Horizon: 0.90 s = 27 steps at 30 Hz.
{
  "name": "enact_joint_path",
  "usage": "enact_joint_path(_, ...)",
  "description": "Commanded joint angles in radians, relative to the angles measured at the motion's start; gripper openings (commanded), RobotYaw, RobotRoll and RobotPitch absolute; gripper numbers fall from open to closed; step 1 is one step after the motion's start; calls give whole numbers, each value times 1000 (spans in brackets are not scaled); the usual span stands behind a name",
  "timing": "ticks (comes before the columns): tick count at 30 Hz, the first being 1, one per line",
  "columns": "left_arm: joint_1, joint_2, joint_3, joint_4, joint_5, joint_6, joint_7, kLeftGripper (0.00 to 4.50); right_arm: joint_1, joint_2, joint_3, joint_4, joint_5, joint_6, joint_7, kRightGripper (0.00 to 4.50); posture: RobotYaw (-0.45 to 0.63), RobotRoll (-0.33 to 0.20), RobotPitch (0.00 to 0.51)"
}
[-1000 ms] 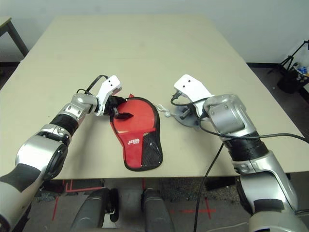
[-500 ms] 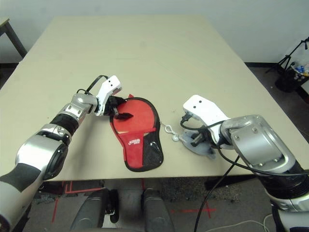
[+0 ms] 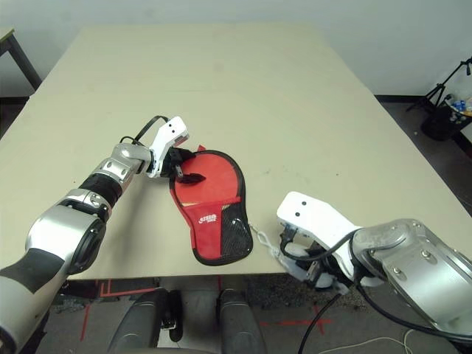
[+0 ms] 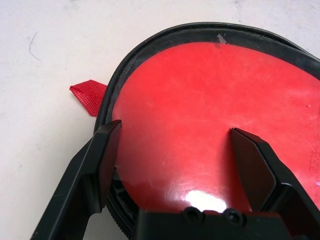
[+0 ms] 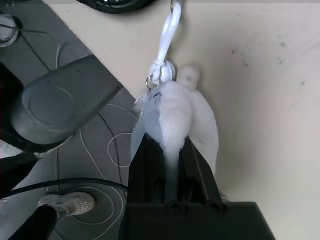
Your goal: Store the ping-pong paddle in its case and zip it.
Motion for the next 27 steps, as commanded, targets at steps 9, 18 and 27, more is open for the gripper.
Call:
enact_joint_path(9, 26, 4, -25, 37, 27, 15, 13, 4500, 131, -124, -63, -103, 226, 25, 55, 61, -215, 0, 127)
enact_joint_path(18, 28, 1, -25, 33, 24, 11, 7, 4500, 53, -95, -63, -10, 243, -5, -1, 788, -212, 0, 130)
enact_joint_path(27, 18, 22, -6, 2, -6, 48, -66, 4500, -259, -184, -118, 291, 387, -68, 196, 3666, -186, 0, 125)
